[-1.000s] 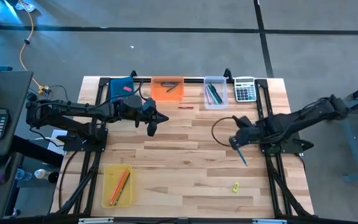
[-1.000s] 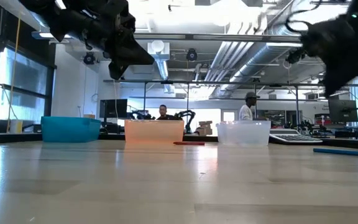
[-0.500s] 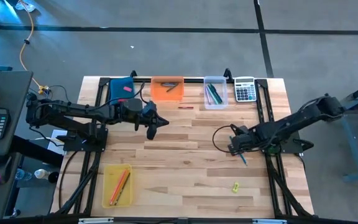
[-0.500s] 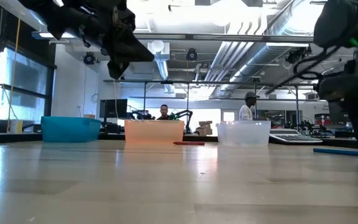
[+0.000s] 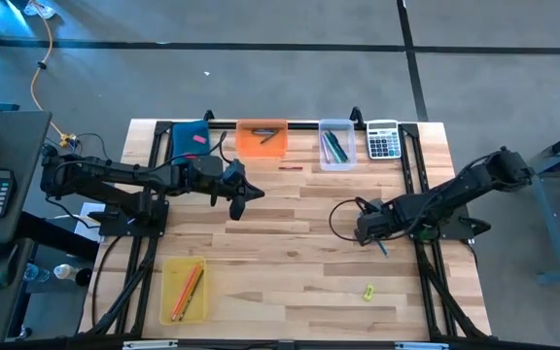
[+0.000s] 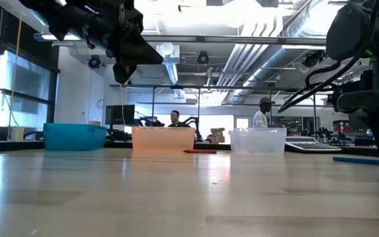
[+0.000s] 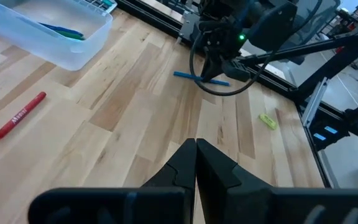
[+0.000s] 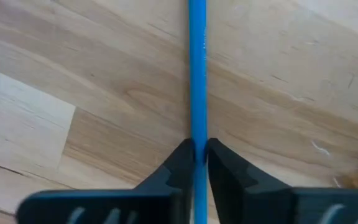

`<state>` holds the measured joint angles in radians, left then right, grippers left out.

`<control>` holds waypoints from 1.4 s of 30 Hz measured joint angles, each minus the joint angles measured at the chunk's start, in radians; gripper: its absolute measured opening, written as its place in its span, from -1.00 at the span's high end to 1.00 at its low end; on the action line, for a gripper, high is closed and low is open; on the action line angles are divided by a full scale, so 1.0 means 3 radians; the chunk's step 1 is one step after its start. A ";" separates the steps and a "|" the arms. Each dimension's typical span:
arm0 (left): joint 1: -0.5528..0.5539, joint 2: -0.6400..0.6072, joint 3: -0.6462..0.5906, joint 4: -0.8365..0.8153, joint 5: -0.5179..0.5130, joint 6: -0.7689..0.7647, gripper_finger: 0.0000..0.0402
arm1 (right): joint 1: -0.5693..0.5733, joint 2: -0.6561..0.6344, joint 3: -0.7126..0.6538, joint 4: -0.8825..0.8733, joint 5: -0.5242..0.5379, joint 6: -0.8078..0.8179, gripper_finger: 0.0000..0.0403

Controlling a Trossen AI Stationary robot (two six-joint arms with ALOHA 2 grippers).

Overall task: Sort crayons/erasers/pens/pencils in bins
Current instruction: Put the blue pencil into the yellow bin

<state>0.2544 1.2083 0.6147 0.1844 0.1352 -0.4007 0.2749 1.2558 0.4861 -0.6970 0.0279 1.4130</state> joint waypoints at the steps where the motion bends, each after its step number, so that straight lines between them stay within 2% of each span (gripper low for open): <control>1: 0.0001 0.0000 0.0000 0.0000 0.0000 0.0000 1.00 | 0.0000 -0.0013 0.0008 -0.0014 -0.0006 -0.0014 0.88; 4: 0.0001 0.0000 0.0000 -0.0003 0.0032 0.0020 1.00 | -0.0003 -0.0082 0.0039 -0.0024 -0.0017 -0.0010 0.97; 9: 0.0001 0.0000 0.0001 -0.0004 0.0057 0.0141 1.00 | -0.0096 -0.0261 0.0139 0.0205 -0.0088 -0.0014 0.97; 15: -0.0003 0.0000 0.0078 -0.0035 0.0055 0.0520 1.00 | -0.0411 -0.0546 0.0299 0.0625 -0.0097 -0.0074 0.98; 18: -0.0027 0.0000 0.0194 -0.0032 -0.0041 0.0803 0.98 | -0.0639 -0.0680 0.0419 0.0903 -0.0213 -0.0069 0.98; 24: -0.0145 0.0000 0.0567 -0.0130 -0.0427 0.1875 0.80 | -0.1013 -0.0707 0.0626 0.1595 -0.0635 0.0031 0.98; 32: -0.0411 0.0000 0.0932 -0.0170 -0.1068 0.3576 0.46 | -0.1297 -0.0440 0.0752 0.2752 -0.1153 0.0474 0.98; 36: -0.0554 0.0041 0.0970 -0.0095 -0.1227 0.4187 0.35 | -0.1363 -0.0215 0.0991 0.2983 -0.1375 0.0571 0.99; 42: -0.0693 0.0211 0.0970 0.0226 -0.1514 0.4720 0.33 | -0.1428 0.0217 0.1554 0.3059 -0.1686 0.0469 0.99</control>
<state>0.0464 1.2717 0.9058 0.2524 -0.3191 1.0154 -0.1535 1.3208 0.9524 0.2207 -0.4778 1.5536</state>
